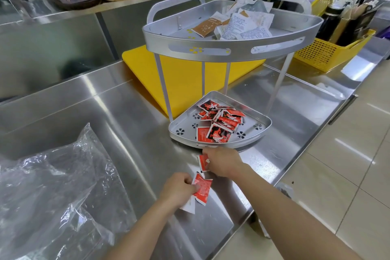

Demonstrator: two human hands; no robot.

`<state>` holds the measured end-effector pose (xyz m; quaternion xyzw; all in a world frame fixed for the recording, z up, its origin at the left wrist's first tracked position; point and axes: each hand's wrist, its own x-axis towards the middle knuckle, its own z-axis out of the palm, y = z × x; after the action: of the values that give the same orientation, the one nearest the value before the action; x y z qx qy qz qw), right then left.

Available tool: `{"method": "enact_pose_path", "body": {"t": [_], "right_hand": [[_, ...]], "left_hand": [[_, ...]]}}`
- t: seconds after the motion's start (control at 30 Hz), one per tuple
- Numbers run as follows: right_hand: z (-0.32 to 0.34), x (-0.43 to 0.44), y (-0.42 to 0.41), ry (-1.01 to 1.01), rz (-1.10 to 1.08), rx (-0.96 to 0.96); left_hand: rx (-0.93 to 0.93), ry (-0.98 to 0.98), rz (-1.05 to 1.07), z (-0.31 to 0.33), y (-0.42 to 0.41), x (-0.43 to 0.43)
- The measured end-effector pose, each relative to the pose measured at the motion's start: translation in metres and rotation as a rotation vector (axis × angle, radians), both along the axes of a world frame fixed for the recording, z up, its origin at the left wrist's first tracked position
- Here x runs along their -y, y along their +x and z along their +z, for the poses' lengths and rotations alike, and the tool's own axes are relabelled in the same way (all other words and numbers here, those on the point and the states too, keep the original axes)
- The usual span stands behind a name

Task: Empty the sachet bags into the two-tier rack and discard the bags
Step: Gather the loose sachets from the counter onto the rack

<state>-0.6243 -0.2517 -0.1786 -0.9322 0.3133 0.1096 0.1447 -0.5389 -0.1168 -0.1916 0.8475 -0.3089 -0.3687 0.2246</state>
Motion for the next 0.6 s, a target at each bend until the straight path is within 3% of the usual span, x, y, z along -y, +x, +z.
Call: {"method": "enact_pose_path", "body": {"t": [0.1,0.2,0.33,0.4,0.5,0.6], "right_hand": [[0.003,0.0,0.005,0.043,-0.071,-0.015],[0.001,0.004,0.003,0.231,-0.241,0.118],[0.012,0.0,-0.004,0.71,-0.529,0.511],[0.017,-0.007,-0.005,0.929,-0.589,0.612],[0.019,-0.019,-0.004,0.981,-0.583,0.581],[0.02,-0.022,-0.004,0.94,-0.615,0.581]], "left_hand": [[0.009,-0.101,0.156,0.003,0.007,-0.004],[0.058,-0.141,0.265,0.005,0.013,-0.005],[-0.007,-0.228,0.392,0.006,0.014,-0.006],[-0.137,-0.339,0.439,0.009,0.011,-0.006],[-0.347,-0.447,0.449,0.016,0.006,-0.001],[-0.366,-0.452,0.445,0.02,0.002,0.001]]}}
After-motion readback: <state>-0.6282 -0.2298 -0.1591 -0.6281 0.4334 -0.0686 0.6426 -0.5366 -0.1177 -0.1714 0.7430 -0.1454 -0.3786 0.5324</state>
